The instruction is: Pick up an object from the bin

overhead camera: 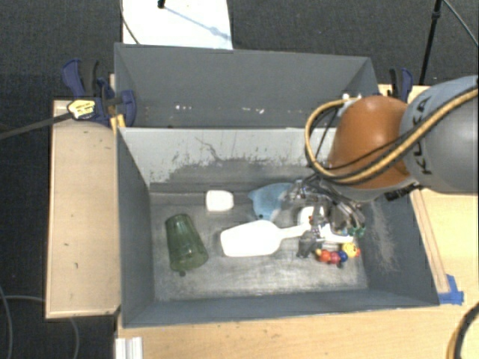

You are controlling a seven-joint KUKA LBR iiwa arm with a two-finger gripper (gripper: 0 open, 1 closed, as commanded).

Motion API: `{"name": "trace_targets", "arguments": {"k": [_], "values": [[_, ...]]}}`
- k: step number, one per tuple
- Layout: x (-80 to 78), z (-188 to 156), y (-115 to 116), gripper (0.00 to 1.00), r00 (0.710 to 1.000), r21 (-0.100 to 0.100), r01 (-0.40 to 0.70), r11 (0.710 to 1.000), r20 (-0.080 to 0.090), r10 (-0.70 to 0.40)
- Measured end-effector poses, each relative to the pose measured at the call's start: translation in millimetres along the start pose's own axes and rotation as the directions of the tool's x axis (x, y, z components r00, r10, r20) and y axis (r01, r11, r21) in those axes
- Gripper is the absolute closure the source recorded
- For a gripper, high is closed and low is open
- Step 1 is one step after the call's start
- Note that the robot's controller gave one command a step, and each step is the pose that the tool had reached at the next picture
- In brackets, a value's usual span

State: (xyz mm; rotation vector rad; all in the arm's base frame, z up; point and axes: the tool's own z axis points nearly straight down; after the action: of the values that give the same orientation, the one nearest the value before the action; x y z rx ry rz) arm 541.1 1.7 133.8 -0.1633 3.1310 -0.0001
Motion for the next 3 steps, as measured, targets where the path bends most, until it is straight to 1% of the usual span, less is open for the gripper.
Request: {"name": "trace_targets", "arguments": {"k": [1,2,3], "values": [[-23.1,62,11,0.00,0.983,0.000,0.183,0.983,-0.004,-0.183],[-10.0,59,30,0.00,0.997,0.004,0.076,0.997,0.007,-0.076],[-22.9,59,15,0.00,0.983,-0.003,0.182,0.983,-0.002,-0.182]]}}
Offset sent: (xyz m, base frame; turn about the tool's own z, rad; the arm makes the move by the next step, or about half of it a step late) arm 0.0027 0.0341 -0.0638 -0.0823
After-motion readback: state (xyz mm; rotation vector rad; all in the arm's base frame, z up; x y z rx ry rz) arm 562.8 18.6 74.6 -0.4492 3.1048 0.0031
